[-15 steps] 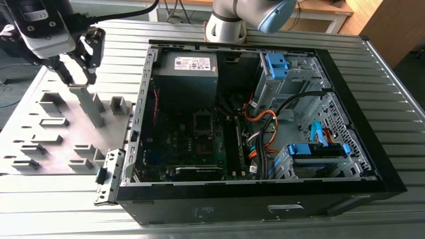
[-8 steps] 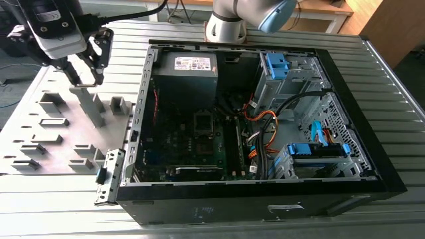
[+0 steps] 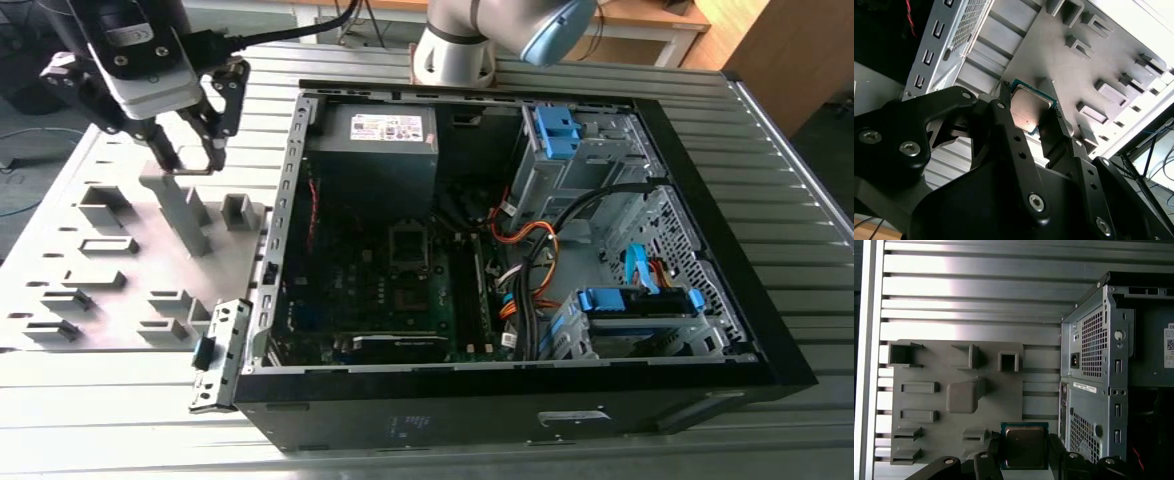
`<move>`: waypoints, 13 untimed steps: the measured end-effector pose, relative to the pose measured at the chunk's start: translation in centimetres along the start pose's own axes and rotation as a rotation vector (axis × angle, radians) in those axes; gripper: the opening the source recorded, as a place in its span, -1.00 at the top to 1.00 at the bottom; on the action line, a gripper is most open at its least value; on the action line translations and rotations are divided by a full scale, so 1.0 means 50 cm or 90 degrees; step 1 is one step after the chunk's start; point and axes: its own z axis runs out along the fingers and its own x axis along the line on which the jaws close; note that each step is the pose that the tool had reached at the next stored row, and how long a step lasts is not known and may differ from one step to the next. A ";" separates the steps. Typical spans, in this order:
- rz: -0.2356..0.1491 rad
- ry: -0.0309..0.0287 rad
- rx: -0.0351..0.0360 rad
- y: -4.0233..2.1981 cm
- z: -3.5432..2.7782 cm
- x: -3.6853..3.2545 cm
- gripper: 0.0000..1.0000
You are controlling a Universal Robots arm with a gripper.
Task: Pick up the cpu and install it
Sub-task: 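Pick up the cpu and move it towards the insertion slot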
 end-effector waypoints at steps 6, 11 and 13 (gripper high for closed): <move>0.000 0.0000 0.0000 0.000 0.000 -0.021 0.06; 0.000 0.0000 0.0000 0.000 0.001 -0.036 0.06; 0.000 0.0000 0.0000 -0.001 0.001 -0.040 0.06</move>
